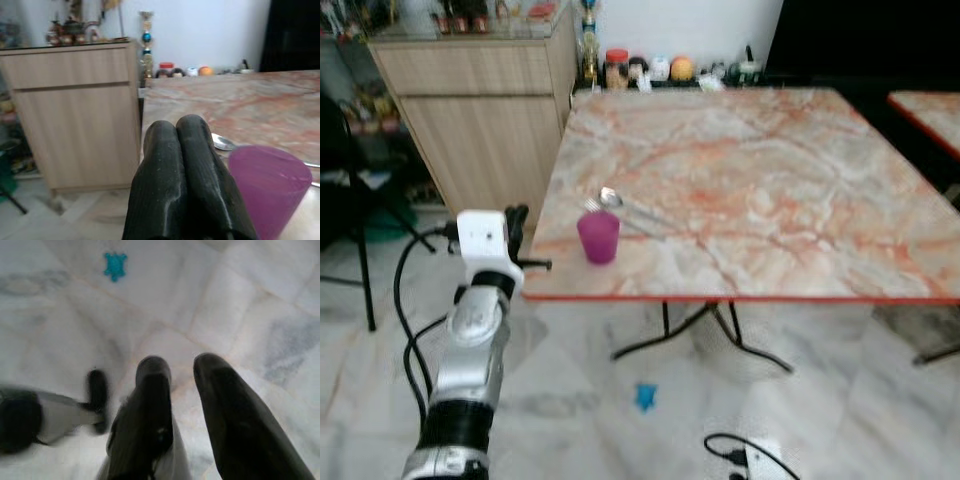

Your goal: Setting the table

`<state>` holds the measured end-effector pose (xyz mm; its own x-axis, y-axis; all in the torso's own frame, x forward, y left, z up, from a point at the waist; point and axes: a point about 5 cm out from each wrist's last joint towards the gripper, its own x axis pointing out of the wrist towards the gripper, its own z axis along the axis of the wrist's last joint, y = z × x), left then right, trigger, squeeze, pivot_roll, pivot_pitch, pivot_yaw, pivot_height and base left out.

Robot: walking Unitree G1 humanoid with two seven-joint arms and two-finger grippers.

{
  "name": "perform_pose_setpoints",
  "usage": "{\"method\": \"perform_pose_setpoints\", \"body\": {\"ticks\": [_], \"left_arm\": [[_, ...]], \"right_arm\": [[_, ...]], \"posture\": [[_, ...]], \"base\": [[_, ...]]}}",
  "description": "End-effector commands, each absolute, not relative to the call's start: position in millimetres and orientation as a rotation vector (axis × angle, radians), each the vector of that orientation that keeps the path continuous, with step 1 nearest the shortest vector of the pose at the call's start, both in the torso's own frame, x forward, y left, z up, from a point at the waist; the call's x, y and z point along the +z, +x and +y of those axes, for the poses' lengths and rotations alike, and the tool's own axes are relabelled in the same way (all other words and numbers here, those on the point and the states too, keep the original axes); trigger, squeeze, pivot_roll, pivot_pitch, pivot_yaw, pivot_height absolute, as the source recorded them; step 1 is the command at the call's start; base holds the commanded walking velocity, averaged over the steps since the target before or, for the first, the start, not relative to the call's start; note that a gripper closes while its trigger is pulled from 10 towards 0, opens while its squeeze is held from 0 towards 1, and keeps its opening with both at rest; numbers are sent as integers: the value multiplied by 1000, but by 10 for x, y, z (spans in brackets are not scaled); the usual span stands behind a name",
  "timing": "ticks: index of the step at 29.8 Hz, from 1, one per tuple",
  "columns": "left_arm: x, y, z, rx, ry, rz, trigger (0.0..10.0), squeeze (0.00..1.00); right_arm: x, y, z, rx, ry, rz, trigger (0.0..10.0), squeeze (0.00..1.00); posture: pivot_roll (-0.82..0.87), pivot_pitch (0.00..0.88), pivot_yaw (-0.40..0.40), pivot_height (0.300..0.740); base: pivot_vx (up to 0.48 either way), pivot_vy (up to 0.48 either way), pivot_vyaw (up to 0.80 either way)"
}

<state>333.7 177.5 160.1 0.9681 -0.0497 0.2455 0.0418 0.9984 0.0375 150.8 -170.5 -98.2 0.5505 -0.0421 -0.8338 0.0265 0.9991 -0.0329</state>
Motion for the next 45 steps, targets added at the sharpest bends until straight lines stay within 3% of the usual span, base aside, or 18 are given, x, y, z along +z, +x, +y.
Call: {"method": "perform_pose_setpoints", "body": {"ticks": [1,14,26,45], "left_arm": [[1711,3342,1807,-46,28,-293,10000,0],[1723,3299,1555,-188,-47,-284,10000,0],[1695,3281,1534,-206,-47,-269,10000,0],[1707,3275,1528,-207,-55,-277,10000,0]], "right_arm": [[-978,1523,-1675,-40,-6,982,10000,0],[-978,1526,-1671,-33,-12,985,10000,0],[-977,1524,-1660,-37,19,975,10000,0],[-976,1529,-1672,-11,-11,982,10000,0]], "posture": [[138,9,4,740],[139,9,6,740],[142,10,5,740],[139,10,2,740]], "base": [[0,0,0],[0,0,0],[0,0,0],[259,0,0]]}}
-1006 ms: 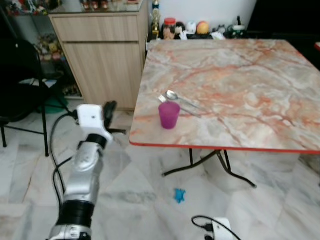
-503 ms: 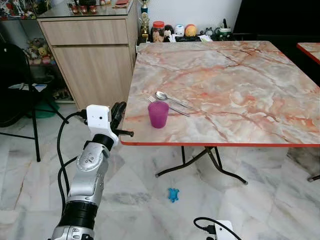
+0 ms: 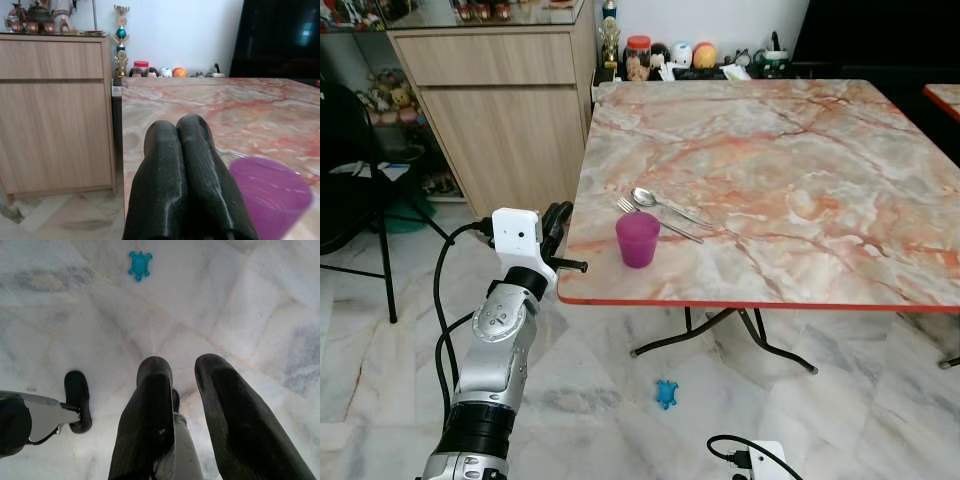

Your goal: Setting the table

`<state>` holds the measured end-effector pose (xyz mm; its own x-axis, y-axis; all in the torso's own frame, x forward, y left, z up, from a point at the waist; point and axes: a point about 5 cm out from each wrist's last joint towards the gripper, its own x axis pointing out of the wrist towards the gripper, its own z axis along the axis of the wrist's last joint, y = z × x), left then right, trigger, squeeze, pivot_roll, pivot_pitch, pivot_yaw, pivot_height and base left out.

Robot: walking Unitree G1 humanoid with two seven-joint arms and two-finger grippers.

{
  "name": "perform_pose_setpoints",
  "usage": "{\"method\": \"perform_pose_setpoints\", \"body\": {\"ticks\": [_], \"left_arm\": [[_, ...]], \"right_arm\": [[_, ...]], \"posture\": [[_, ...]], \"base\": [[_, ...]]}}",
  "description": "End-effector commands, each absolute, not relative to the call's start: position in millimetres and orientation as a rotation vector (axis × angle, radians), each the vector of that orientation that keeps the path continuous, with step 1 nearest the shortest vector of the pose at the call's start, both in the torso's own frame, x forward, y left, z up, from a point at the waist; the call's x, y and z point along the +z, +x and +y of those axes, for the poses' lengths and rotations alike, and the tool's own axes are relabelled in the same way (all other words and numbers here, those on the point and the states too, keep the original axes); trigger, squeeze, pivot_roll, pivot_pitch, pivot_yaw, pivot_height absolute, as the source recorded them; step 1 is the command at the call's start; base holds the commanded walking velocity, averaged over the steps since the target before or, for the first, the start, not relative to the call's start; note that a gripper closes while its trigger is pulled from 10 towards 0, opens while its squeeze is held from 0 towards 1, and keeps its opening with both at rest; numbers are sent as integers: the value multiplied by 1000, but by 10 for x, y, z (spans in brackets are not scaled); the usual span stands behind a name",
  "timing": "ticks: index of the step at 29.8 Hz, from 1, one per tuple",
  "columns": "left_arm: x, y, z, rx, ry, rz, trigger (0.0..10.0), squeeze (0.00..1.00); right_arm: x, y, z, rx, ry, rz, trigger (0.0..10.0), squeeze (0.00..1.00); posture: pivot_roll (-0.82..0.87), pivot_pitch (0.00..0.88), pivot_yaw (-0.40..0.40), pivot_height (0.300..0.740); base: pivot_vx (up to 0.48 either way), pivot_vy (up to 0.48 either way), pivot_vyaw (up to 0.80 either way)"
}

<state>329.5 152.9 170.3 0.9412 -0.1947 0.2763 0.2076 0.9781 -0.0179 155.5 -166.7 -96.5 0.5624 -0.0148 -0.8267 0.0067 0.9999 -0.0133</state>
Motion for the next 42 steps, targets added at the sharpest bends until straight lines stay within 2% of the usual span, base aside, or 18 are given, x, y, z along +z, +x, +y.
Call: {"method": "perform_pose_setpoints", "body": {"ticks": [1,10,27,42], "left_arm": [[1710,3274,1531,-206,-56,-279,10000,0],[1730,3278,1529,-205,-58,-287,10000,0],[1748,3265,1525,-207,-68,-299,10000,0],[1759,3256,1513,-216,-67,-305,10000,0]], "right_arm": [[-976,1529,-1671,-9,-11,982,10000,0],[-974,1535,-1669,-2,-14,981,10000,0],[-974,1535,-1669,14,-29,985,10000,0],[-973,1537,-1671,19,-34,985,10000,0]], "posture": [[139,10,2,740],[139,10,1,740],[141,11,0,740],[141,10,-1,740]], "base": [[266,0,0],[264,0,0],[0,0,0],[269,0,0]]}}
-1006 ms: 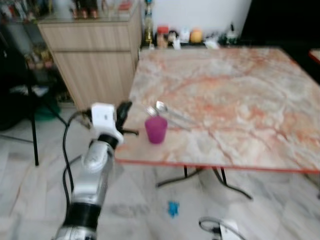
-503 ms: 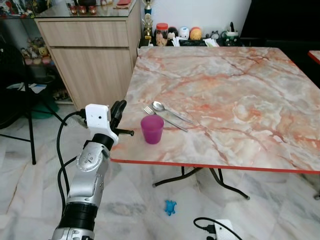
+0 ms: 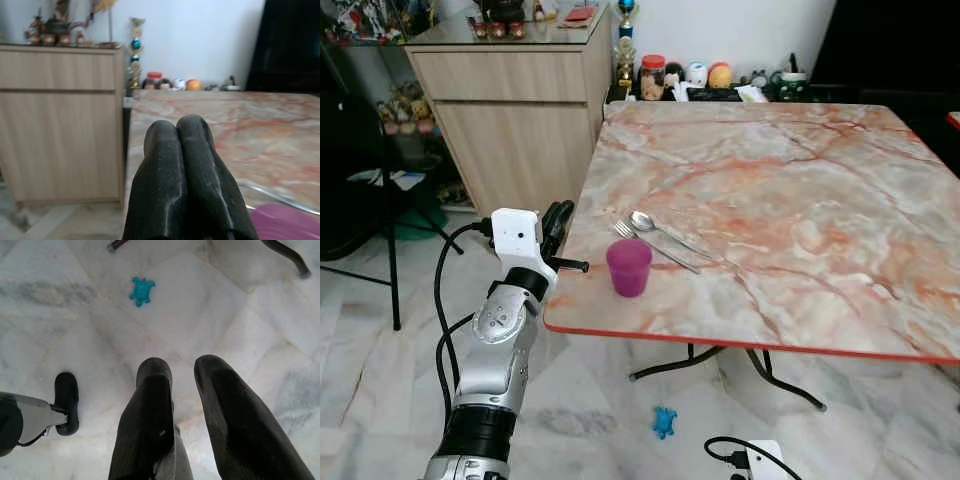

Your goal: Setting the table

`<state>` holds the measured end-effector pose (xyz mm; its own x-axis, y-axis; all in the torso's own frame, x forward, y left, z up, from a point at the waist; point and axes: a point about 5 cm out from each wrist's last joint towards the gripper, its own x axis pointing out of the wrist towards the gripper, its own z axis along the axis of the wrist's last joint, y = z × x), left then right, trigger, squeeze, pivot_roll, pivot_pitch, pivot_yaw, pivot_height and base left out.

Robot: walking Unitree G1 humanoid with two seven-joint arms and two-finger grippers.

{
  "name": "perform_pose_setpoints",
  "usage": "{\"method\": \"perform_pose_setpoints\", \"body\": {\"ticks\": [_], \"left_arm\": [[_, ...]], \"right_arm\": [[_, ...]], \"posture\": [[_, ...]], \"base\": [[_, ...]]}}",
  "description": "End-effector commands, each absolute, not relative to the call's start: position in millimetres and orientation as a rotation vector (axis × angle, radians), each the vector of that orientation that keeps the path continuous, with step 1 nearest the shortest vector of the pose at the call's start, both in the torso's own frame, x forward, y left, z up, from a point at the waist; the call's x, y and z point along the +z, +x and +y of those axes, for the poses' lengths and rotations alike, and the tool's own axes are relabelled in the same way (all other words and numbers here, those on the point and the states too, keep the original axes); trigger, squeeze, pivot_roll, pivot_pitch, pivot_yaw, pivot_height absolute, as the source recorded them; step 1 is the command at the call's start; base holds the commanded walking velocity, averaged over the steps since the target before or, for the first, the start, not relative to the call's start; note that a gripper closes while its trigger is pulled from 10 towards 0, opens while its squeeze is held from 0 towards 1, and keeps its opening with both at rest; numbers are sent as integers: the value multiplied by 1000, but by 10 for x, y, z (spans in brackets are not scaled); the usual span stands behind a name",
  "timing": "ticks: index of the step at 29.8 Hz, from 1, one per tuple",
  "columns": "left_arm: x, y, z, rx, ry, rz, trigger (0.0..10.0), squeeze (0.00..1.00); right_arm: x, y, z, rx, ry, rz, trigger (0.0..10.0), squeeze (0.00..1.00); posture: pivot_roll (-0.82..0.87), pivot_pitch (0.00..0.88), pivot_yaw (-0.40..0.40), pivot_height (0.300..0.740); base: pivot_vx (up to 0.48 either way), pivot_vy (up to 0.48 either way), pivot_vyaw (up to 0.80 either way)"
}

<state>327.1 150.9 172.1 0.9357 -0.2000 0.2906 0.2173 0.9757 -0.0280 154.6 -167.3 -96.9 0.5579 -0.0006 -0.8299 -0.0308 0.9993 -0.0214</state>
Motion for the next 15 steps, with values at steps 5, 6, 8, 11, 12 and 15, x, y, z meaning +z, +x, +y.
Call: {"method": "perform_pose_setpoints", "body": {"ticks": [5,6,8,11,12,15], "left_arm": [[1752,3247,1486,-238,-63,-302,10000,0],[1752,3248,1486,-239,-63,-302,10000,0],[1754,3247,1483,-242,-63,-301,10000,0],[1769,3237,1461,-276,-87,-287,10000,0],[1777,3231,1449,-295,-100,-281,10000,0],[1788,3198,1404,-365,-114,-251,10000,0]], "right_arm": [[-973,1538,-1671,20,-35,985,10000,0],[-973,1538,-1671,20,-36,985,10000,0],[-973,1538,-1671,21,-37,986,10000,0],[-974,1537,-1670,21,-38,986,10000,0],[-974,1537,-1671,21,-39,986,10000,0],[-974,1536,-1671,20,-39,987,10000,0]], "posture": [[141,10,0,740],[141,10,0,740],[141,10,0,740],[140,12,0,740],[140,12,0,740],[142,12,1,740]], "base": [[164,0,0],[0,0,0],[0,0,0],[0,0,0],[0,0,0],[0,0,0]]}}
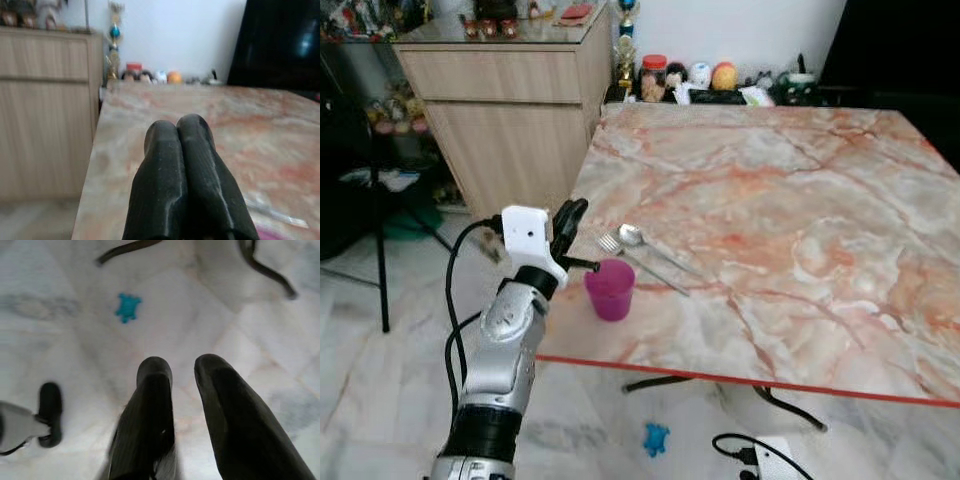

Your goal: Setting the table

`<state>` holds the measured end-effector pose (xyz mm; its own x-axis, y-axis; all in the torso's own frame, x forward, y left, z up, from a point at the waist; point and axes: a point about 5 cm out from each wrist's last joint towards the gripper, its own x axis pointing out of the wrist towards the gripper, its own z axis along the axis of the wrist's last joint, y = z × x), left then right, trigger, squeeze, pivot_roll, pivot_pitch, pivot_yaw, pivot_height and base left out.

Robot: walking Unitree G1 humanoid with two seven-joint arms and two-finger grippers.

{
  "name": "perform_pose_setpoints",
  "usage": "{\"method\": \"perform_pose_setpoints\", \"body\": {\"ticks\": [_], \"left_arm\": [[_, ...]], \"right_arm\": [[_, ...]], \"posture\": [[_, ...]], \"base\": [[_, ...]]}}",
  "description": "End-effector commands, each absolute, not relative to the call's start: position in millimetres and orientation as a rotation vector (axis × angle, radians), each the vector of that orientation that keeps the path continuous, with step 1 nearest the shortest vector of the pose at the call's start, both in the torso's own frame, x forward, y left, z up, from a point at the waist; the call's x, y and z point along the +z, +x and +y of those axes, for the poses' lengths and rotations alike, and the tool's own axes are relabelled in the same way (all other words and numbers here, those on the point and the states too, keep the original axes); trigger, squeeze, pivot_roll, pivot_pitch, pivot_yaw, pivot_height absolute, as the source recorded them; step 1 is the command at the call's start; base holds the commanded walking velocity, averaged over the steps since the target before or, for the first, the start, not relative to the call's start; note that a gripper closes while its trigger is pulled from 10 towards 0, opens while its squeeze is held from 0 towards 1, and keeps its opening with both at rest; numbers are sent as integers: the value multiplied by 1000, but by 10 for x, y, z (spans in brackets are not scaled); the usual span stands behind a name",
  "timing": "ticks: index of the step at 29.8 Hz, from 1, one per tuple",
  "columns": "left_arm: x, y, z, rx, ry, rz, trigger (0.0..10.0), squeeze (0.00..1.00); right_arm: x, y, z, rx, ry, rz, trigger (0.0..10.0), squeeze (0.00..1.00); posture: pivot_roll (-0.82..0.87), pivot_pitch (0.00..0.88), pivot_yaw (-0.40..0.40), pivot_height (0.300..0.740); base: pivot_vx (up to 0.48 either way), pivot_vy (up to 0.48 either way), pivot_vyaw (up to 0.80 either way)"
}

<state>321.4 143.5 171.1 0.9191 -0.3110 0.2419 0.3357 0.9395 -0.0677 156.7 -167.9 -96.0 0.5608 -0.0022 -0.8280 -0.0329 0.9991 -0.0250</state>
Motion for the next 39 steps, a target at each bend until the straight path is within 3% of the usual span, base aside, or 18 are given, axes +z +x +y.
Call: {"method": "perform_pose_setpoints", "body": {"ticks": [1,9,13,20,21,37,38,39], "left_arm": [[1788,3171,1392,-394,-108,-242,10000,0],[1644,3097,1441,-404,-75,-153,10000,0],[1580,2988,1329,-600,-112,40,10000,0],[1656,3037,1461,-491,-148,91,10000,27],[1654,3062,1486,-462,-158,123,10000,1000],[1728,3158,1491,-348,-247,248,10000,1000],[1736,3167,1513,-328,-248,246,10000,761],[1739,3170,1520,-322,-248,245,10000,0]], "right_arm": [[-975,1535,-1671,20,-40,988,10000,0],[-974,1540,-1671,28,-46,991,10000,0],[-975,1540,-1678,36,-70,997,10000,0],[-977,1536,-1683,47,-80,1002,10000,0],[-977,1536,-1684,53,-85,1004,10000,0],[-976,1544,-1676,81,-111,1009,10000,0],[-976,1544,-1675,82,-112,1010,10000,0],[-977,1544,-1675,84,-115,1011,10000,0]], "posture": [[143,14,2,740],[142,15,0,740],[146,14,1,740],[149,18,-1,740],[151,19,-2,740],[146,17,2,740],[146,17,2,740],[146,17,2,740]], "base": [[0,0,0],[0,0,0],[0,0,0],[0,0,0],[0,0,0],[0,0,0],[0,0,0],[0,0,0]]}}
